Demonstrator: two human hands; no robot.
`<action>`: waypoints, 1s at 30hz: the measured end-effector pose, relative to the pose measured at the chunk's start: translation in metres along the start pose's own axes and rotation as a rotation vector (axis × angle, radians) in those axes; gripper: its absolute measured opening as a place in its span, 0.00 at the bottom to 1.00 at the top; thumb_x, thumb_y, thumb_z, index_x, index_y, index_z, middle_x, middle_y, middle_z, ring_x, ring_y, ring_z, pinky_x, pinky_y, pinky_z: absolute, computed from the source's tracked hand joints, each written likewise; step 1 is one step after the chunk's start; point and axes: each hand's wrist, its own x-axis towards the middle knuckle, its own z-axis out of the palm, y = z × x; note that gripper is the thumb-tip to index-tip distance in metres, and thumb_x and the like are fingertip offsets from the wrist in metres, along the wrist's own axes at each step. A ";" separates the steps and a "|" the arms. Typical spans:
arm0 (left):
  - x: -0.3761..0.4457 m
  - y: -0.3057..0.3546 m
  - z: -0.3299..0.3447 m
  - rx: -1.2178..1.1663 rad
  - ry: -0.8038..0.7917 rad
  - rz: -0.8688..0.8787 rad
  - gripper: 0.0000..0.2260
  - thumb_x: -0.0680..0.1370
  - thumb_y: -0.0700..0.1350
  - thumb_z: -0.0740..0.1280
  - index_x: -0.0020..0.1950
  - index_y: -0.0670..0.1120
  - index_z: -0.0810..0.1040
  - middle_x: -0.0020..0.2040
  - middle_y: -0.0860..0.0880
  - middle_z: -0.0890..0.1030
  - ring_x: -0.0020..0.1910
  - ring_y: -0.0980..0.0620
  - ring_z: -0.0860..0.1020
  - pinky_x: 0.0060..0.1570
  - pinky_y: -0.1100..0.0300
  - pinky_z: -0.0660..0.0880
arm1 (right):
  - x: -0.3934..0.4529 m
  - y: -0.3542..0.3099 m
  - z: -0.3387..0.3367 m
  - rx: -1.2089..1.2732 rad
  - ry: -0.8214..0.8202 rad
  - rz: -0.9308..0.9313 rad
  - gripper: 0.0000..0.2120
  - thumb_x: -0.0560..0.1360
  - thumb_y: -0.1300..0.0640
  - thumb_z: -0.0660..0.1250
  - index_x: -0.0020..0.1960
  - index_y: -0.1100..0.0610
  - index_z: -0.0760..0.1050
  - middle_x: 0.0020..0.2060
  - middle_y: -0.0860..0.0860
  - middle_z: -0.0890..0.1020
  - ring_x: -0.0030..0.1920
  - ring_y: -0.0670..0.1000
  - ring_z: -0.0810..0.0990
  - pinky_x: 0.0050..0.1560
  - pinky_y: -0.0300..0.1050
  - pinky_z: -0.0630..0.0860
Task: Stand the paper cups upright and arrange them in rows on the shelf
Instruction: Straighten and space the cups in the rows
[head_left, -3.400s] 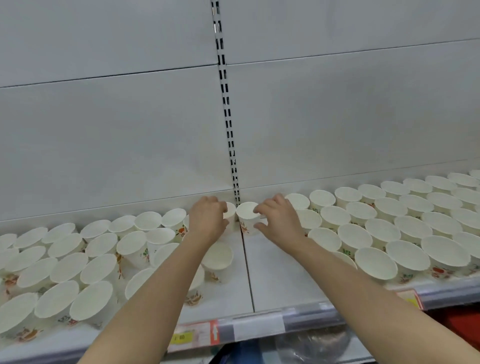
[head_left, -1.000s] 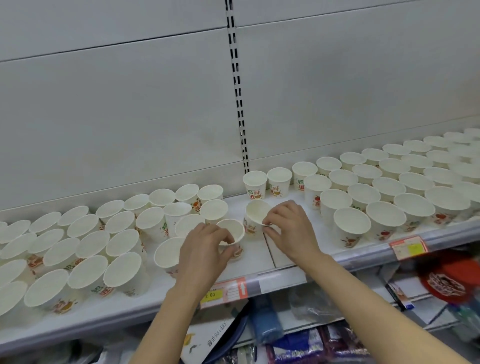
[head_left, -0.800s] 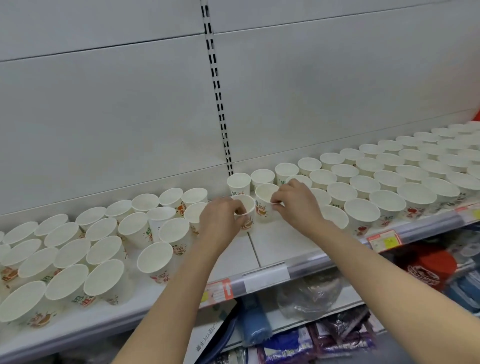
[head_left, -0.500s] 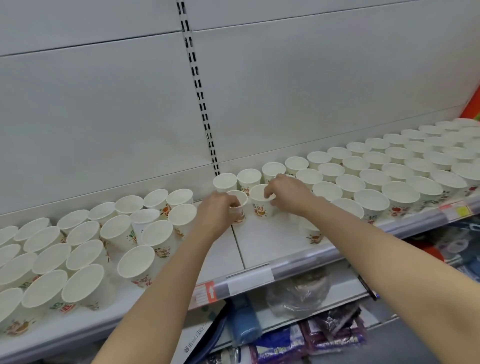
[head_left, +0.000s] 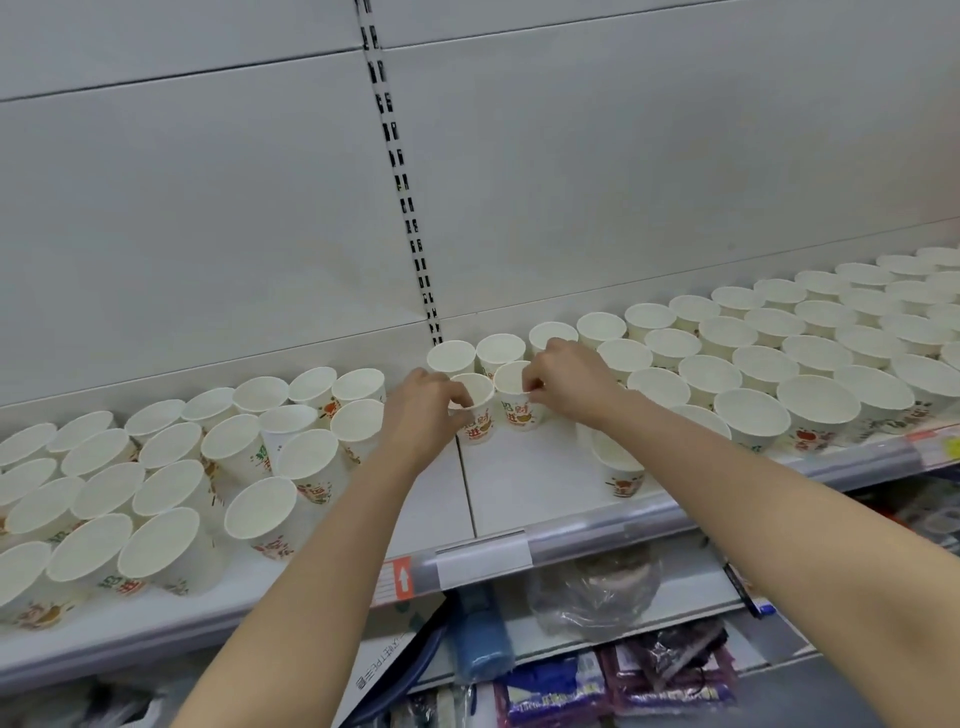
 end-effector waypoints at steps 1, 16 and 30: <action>0.001 0.001 -0.001 -0.028 0.024 -0.003 0.08 0.73 0.54 0.72 0.49 0.54 0.83 0.48 0.55 0.81 0.52 0.51 0.73 0.44 0.55 0.71 | 0.001 0.002 -0.003 0.030 0.021 -0.016 0.06 0.71 0.50 0.70 0.47 0.49 0.81 0.42 0.51 0.78 0.48 0.54 0.75 0.40 0.46 0.71; 0.071 -0.036 -0.007 0.107 -0.129 0.008 0.07 0.75 0.50 0.71 0.52 0.53 0.83 0.53 0.53 0.80 0.57 0.51 0.73 0.45 0.58 0.69 | 0.073 0.036 -0.009 -0.070 -0.132 -0.238 0.06 0.72 0.54 0.70 0.48 0.49 0.83 0.43 0.48 0.80 0.50 0.52 0.72 0.39 0.43 0.65; 0.048 -0.020 -0.013 -0.198 0.047 -0.015 0.04 0.77 0.49 0.69 0.50 0.54 0.83 0.47 0.59 0.81 0.45 0.57 0.76 0.46 0.55 0.74 | 0.058 0.042 -0.014 0.166 0.108 -0.163 0.06 0.73 0.57 0.69 0.48 0.51 0.83 0.43 0.46 0.82 0.48 0.50 0.73 0.45 0.47 0.71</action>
